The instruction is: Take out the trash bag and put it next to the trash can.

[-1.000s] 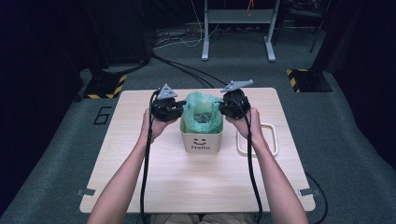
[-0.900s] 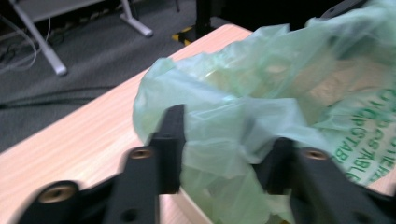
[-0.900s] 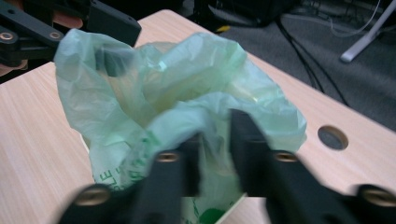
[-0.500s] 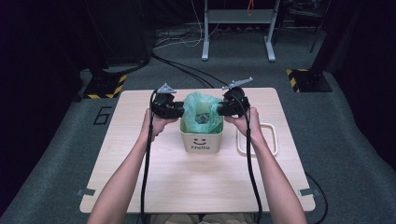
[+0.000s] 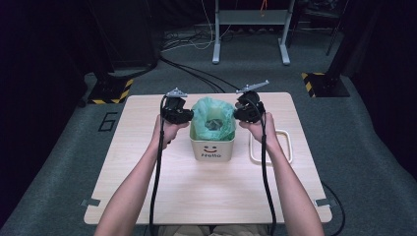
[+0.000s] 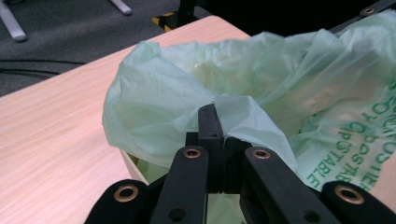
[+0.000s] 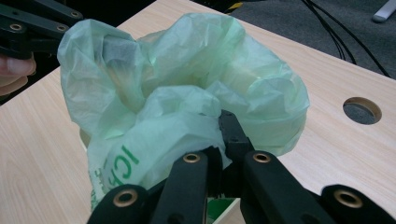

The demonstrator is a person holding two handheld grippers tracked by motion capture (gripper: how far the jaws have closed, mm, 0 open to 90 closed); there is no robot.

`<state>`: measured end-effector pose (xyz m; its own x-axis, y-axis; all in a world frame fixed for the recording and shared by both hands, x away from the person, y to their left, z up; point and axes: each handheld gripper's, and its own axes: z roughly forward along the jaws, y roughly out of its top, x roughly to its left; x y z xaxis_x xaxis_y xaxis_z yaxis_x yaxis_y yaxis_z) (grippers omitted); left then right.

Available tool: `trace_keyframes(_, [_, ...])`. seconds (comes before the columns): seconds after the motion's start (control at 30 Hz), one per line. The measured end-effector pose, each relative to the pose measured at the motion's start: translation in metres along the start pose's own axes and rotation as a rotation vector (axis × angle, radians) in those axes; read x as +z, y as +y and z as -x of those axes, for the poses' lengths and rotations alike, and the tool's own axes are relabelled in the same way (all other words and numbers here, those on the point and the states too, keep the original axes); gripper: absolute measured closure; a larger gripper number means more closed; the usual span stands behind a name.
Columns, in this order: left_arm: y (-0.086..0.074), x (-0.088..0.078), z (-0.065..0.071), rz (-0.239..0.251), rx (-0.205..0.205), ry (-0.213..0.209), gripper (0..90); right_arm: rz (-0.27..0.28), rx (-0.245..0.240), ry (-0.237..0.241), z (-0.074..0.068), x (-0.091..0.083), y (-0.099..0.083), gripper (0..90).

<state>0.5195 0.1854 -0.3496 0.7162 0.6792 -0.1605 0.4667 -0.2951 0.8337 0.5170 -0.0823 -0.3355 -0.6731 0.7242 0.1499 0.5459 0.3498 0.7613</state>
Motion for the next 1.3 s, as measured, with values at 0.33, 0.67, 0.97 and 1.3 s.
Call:
trace_keyframes(0.33, [0.015,-0.015,0.004,0.047,0.019,-0.010,89.9,0.029,-0.032,0.003,-0.010,-0.013,0.018,90.0])
trace_keyframes(0.67, [0.012,-0.008,0.009,0.052,0.008,-0.110,77.8,0.015,-0.055,0.009,-0.017,-0.007,0.023,90.0])
trace_keyframes(0.97, [0.009,0.006,0.020,0.011,0.050,-0.150,49.0,-0.012,-0.078,0.017,-0.022,-0.002,0.028,90.0])
trace_keyframes(1.3, [0.008,0.018,0.034,0.030,0.119,-0.113,42.2,-0.034,-0.124,0.051,-0.027,-0.001,0.033,90.0])
